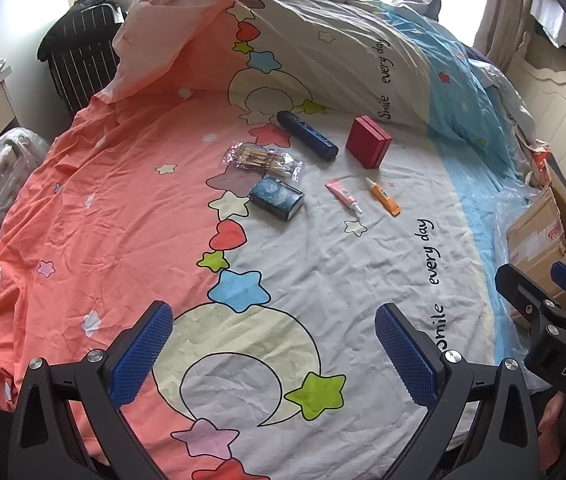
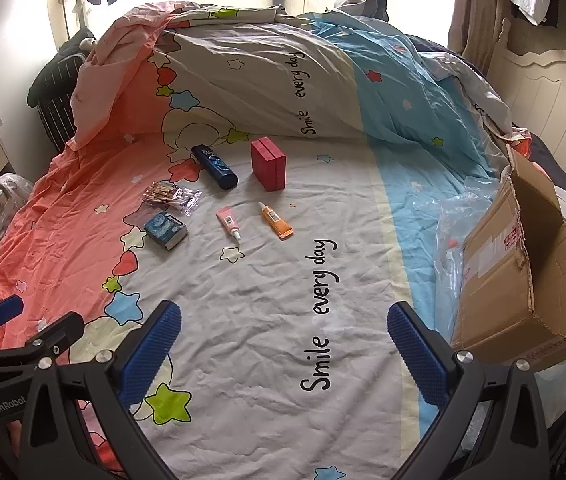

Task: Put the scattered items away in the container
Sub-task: 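Move both grippers toward the Starry Night tissue pack and pink tube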

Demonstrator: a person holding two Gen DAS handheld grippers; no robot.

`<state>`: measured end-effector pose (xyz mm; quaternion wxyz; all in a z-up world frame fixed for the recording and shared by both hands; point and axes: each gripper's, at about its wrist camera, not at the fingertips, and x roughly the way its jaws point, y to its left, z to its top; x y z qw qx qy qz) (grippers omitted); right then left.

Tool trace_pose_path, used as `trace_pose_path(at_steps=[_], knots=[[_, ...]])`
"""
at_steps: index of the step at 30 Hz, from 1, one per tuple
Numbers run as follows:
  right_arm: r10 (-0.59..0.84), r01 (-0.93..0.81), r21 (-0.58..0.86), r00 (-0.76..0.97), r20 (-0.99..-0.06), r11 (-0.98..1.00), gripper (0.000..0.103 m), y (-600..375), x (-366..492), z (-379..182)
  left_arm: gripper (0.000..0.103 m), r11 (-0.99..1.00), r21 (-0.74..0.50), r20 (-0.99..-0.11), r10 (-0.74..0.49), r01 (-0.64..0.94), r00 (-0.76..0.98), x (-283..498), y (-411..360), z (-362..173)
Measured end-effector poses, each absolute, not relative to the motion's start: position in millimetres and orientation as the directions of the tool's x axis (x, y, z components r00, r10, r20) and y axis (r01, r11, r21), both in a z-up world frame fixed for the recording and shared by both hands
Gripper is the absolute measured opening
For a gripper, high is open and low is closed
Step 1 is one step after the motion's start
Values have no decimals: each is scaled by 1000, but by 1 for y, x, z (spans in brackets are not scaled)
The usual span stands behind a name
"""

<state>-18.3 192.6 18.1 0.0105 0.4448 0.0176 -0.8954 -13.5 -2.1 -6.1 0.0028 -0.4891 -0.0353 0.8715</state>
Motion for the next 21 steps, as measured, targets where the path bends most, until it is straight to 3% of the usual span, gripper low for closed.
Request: trace_pose_path(at_steps=[12,21], knots=[[-12,28,-6,-593,-805,-1000,103,198,-30,14,103,-999,25,-861,-46,49,-507,-22,2,-16],[-29,60,-6,-570,-821,-998,103,196,-51,2,103,-998,-17,-900,-12,63,-435,-43,2,-35]])
